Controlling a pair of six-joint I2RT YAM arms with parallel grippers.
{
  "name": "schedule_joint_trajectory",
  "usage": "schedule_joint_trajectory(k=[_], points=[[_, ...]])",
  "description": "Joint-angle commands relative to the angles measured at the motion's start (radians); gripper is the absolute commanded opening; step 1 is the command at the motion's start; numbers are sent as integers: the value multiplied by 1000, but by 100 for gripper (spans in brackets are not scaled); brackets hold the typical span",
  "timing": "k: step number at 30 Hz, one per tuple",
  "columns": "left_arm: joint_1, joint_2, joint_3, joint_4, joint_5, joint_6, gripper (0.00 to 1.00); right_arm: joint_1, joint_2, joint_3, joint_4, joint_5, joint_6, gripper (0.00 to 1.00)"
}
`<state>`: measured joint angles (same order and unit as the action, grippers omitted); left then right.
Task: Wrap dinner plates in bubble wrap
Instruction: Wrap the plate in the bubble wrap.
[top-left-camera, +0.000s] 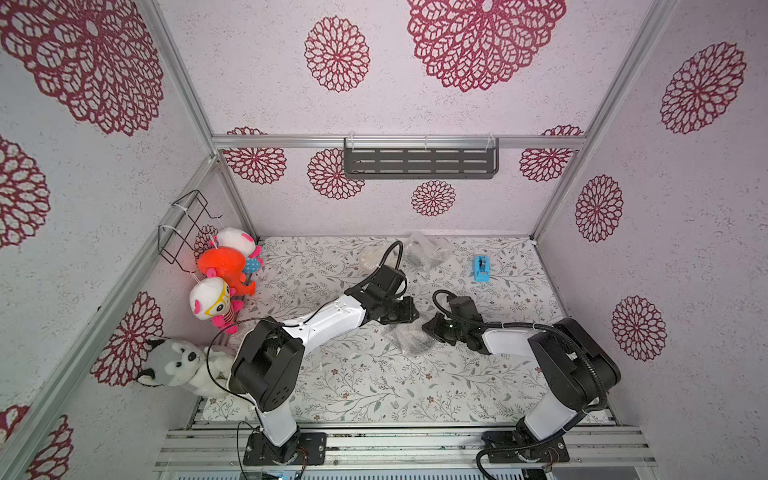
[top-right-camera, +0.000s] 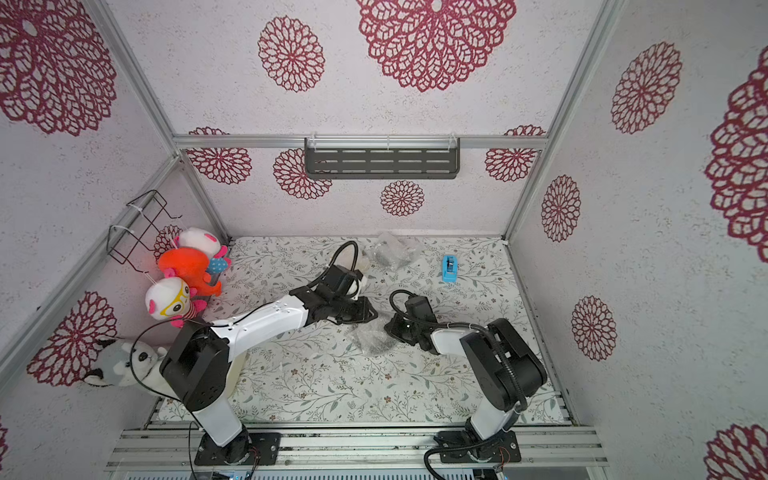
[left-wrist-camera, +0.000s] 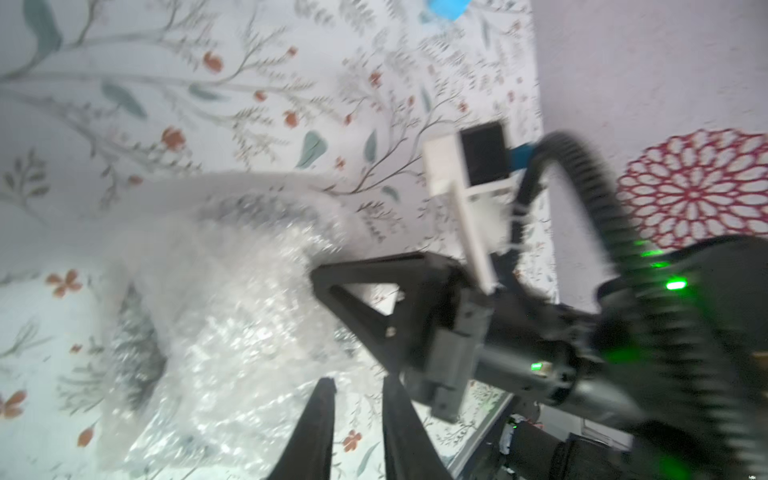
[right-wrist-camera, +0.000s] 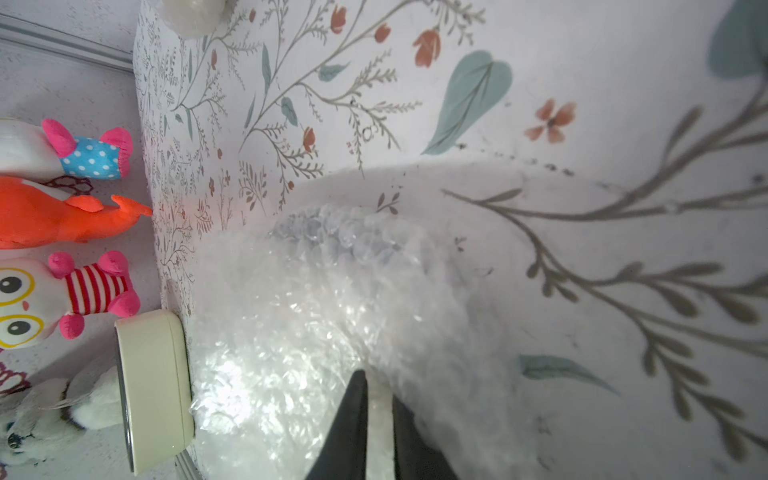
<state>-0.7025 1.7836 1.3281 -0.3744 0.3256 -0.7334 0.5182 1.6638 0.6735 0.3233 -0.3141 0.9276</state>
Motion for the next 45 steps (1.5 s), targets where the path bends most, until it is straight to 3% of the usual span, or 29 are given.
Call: schedule_joint_trajectory(k=[1,5,14,19,22,25,28,29,31,35,39,42,45], points=[[-8,113,84,-76,11,5,21,-1,3,-37,-54,12,47,16],[-23,213,124,-161,35,-9,18,-1,-17,-62,-40,36,74,15],[-59,151,-48,-98,215,2,12,-1,-30,-105,7,76,138,16],[-62,135,-151,-114,124,22,9,-1,-42,-118,19,99,157,16],[-55,171,-189,-105,73,9,1,-1,-68,-126,46,114,156,17],[-55,221,-194,-92,54,-12,0,-7,-132,-100,30,149,79,20],[-55,206,-187,-114,10,-9,0,-9,-250,-48,-127,293,-53,28],[-53,201,-185,-118,0,-9,0,-11,-298,-42,-180,371,-90,36],[-51,197,-180,-126,-12,-12,0,-31,-384,-41,-242,479,-168,98],[-50,203,-149,-162,-41,-12,0,-164,-479,-16,-364,573,-303,99],[-40,197,-134,-179,-59,-17,0,-324,-427,80,-490,576,-311,99],[-30,197,-127,-173,-46,-25,0,-378,-332,162,-466,472,-537,99],[-17,206,-118,-144,9,-34,0,-472,-207,265,-468,377,-557,90]])
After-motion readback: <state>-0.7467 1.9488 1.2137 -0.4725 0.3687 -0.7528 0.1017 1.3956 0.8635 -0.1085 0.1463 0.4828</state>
